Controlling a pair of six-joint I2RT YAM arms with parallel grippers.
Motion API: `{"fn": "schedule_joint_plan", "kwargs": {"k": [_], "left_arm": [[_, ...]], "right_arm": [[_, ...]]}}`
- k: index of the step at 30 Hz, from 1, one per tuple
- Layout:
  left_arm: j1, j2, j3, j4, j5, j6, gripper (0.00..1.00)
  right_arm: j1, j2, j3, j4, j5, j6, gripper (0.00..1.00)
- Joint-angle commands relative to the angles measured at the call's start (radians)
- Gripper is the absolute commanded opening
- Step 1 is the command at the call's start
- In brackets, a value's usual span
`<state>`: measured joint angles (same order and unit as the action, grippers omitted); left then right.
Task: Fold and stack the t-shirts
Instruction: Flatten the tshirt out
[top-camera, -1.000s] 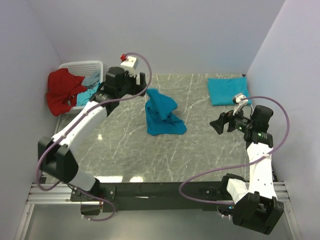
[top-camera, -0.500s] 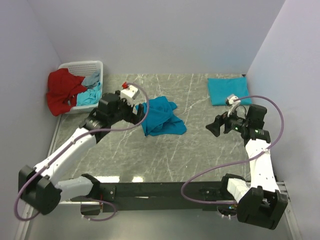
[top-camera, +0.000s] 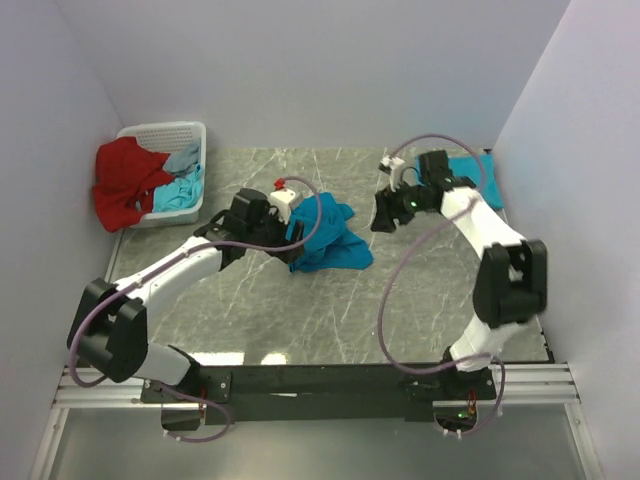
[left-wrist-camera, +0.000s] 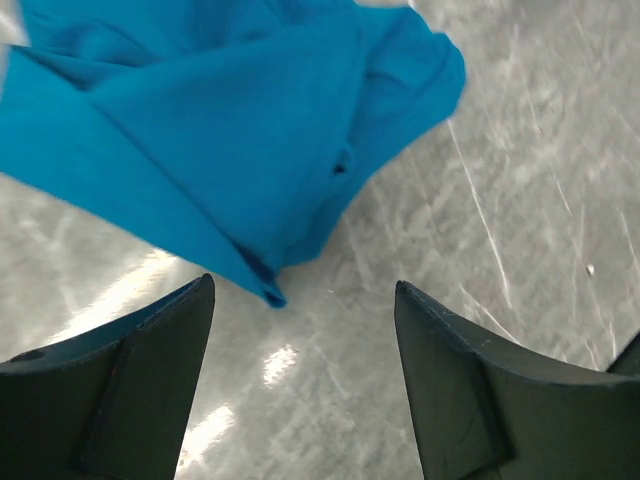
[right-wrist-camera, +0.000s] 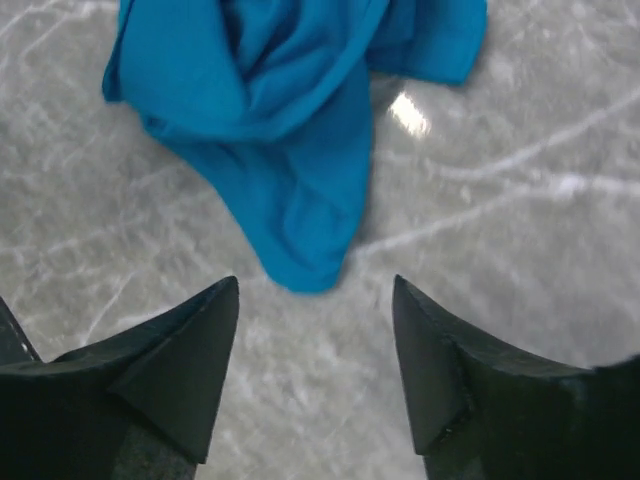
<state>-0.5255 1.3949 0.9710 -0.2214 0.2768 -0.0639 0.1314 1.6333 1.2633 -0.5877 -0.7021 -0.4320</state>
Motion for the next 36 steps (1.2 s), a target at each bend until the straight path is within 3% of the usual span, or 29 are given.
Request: {"fn": "schedule_joint_plan", "kwargs": {"k": [1,4,10,14,17,21,27,30,32,36], "left_arm": [[-0.047,0.013,0.023,0.053,0.091,0.005,0.78],[-0.067,0.048,0.031,0.091,0.070,0.053,0.79],[-0.119,0.199,0.087,0.108,-0.039,0.115,0.76],[-0.156,0.286,0.159,0.091,-0.187,0.124,0.66],[-0.162,0.349,0.230,0.056,-0.260,0.101,0.51],[-0.171,0.410,0.291,0.036,-0.274,0.095,0.47],[-0.174,0.421,0.307,0.033,-0.314,0.084,0.29],[-0.174,0.418,0.313,0.017,-0.321,0.085,0.13],[-0.174,0.415,0.313,0.013,-0.318,0.088,0.01],[-0.174,0.383,0.308,0.001,-0.294,0.095,0.00]], "right_arm": [[0.051,0.189,0.189,-0.142,0.036,0.035,0.68],[0.062,0.325,0.284,-0.193,-0.003,0.055,0.64],[0.085,0.395,0.260,-0.153,0.041,0.068,0.64],[0.086,0.431,0.261,-0.130,0.044,0.096,0.64],[0.092,0.454,0.266,-0.129,0.052,0.110,0.63],[0.100,0.474,0.266,-0.120,0.058,0.128,0.57],[0.103,0.493,0.289,-0.115,0.049,0.144,0.39],[0.103,0.494,0.294,-0.120,0.050,0.142,0.22],[0.103,0.484,0.292,-0.116,0.053,0.139,0.03],[0.099,0.441,0.291,-0.110,0.065,0.130,0.00]]}}
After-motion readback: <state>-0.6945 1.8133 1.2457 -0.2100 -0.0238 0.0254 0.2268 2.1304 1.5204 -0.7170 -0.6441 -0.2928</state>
